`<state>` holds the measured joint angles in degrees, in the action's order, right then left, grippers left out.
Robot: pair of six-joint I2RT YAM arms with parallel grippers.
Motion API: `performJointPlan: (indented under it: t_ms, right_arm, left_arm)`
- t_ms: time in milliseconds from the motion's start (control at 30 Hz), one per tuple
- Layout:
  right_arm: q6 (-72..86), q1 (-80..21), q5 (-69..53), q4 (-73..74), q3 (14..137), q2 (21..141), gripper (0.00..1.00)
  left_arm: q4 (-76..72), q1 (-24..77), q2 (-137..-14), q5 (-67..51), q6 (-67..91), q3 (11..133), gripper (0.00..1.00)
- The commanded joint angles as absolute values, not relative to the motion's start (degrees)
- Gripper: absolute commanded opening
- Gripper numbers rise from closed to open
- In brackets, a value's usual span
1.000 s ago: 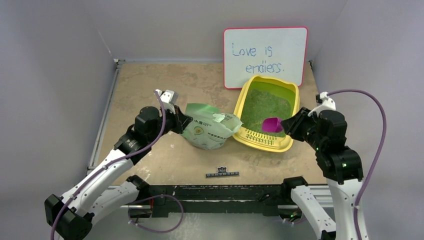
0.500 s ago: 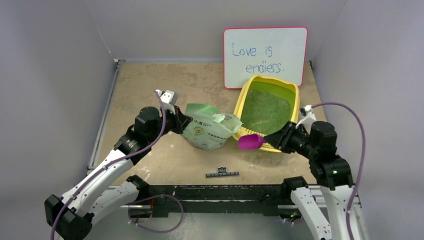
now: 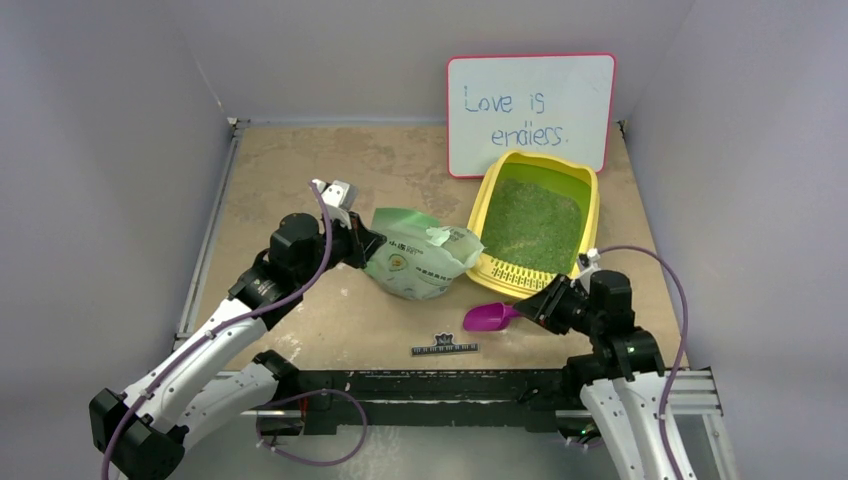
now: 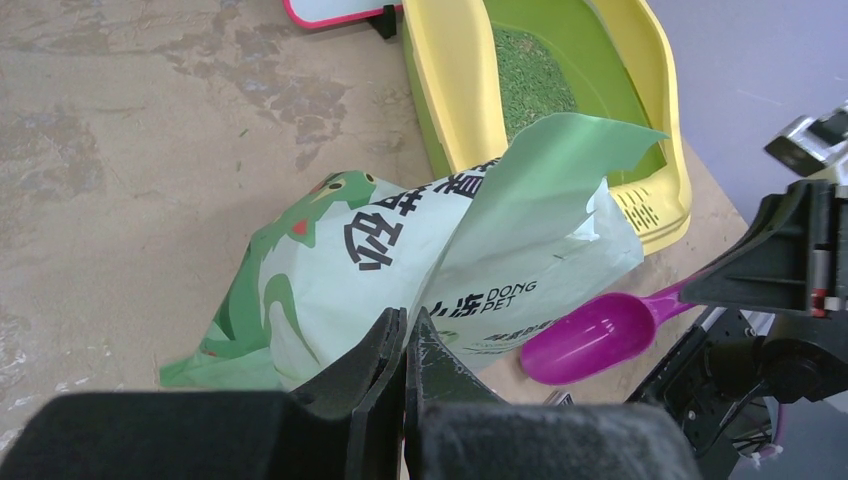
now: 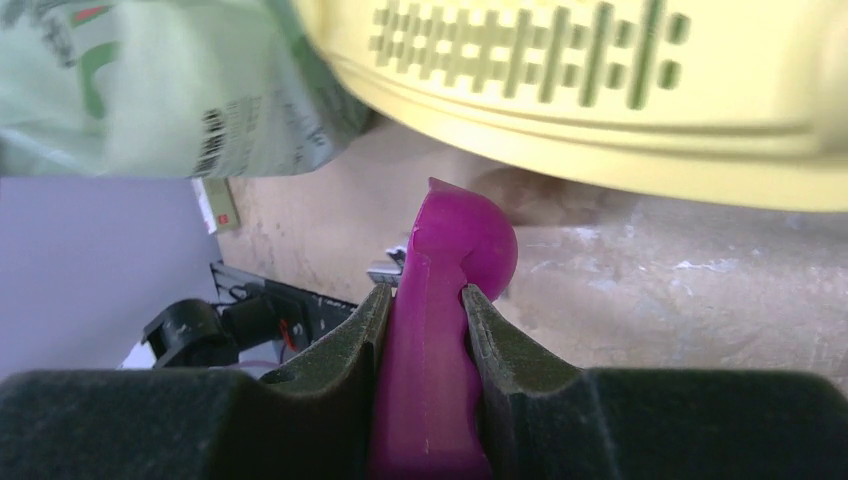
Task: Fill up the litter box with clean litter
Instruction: Place the spatula at the center of the board.
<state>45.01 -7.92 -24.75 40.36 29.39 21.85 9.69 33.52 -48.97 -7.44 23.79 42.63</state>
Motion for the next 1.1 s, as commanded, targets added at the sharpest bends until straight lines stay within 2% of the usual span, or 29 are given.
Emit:
performJointPlan:
  t_ms: [0,167,367,467,733,900,1067]
  right_arm:
    - [51.71,-7.89,-21.21,34.67,23.94,19.19,0.0]
    - [53.05,-7.82,-17.14,36.44,21.48,15.38,0.01]
    - [53.28,-7.87,-12.88,44.24,23.97,12.89,0.24]
    - [53.33,-7.85,-12.49,47.62,25.33,12.17,0.39]
    - [51.2,-7.82,-10.11,51.16,29.3,14.46,0.48]
    - [51.11,-7.87,-3.89,56.39,33.7,16.93,0.6]
    - [51.69,-7.82,-0.18,57.92,35.78,17.25,0.66]
  left_arm:
    - [8.41,33.55,-49.05,-9.21,23.17,43.32,0.0]
    - [9.0,33.62,-48.64,-9.42,23.2,43.12,0.0]
    - [8.94,33.58,-48.07,-9.32,23.76,42.58,0.0]
    - [8.54,33.53,-48.14,-9.45,24.07,42.21,0.0]
    - [8.69,33.63,-48.34,-9.5,24.21,41.91,0.0]
    - [8.27,33.6,-48.38,-9.4,24.35,41.87,0.0]
    - [7.6,33.6,-48.85,-9.66,24.43,41.97,0.0]
